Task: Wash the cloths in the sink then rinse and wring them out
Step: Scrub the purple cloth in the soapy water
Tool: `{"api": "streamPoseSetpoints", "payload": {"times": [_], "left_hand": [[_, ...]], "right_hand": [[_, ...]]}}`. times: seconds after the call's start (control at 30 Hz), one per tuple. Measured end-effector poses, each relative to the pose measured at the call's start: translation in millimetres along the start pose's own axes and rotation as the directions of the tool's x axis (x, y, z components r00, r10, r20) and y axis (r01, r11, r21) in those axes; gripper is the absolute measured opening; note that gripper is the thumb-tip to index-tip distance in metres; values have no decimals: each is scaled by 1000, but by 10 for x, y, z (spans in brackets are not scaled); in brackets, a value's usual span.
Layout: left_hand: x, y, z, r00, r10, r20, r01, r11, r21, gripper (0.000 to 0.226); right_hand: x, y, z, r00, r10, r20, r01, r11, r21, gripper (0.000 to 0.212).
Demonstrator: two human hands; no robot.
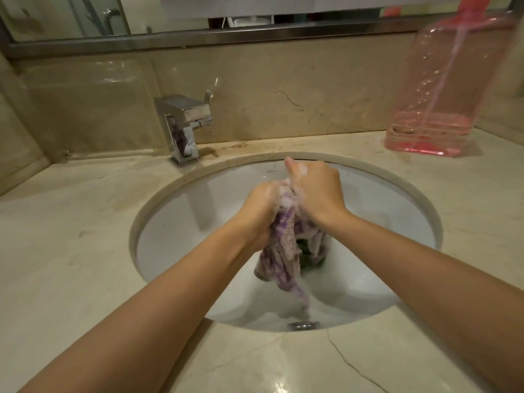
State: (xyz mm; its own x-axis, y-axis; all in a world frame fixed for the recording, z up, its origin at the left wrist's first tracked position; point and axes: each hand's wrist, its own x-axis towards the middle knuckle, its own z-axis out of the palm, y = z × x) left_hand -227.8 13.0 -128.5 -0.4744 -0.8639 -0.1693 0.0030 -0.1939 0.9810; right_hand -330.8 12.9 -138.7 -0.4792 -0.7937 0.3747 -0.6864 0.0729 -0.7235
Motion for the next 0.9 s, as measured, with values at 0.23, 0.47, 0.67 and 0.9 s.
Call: {"api": "streamPoseSetpoints", "payload": {"times": [0.23, 0.47, 0.67, 0.9], "left_hand": [[161, 57, -404, 983, 15, -184, 27, 974, 227, 20], [264, 52, -627, 955, 150, -256, -38, 918, 395, 21], [200, -24, -597, 992, 123, 24, -97, 642, 760, 75], [179, -114, -572, 959, -58, 278, -202, 548, 812, 49]], "right_hand": [[6, 183, -278, 785, 160, 598, -112, 987, -117, 48], [19, 237, -255, 625, -164, 763, 325, 943, -64, 53], [81, 352, -376, 777, -198, 598, 259, 966, -17, 25], [96, 428, -447, 817, 82, 571, -231, 954, 193, 43]]}}
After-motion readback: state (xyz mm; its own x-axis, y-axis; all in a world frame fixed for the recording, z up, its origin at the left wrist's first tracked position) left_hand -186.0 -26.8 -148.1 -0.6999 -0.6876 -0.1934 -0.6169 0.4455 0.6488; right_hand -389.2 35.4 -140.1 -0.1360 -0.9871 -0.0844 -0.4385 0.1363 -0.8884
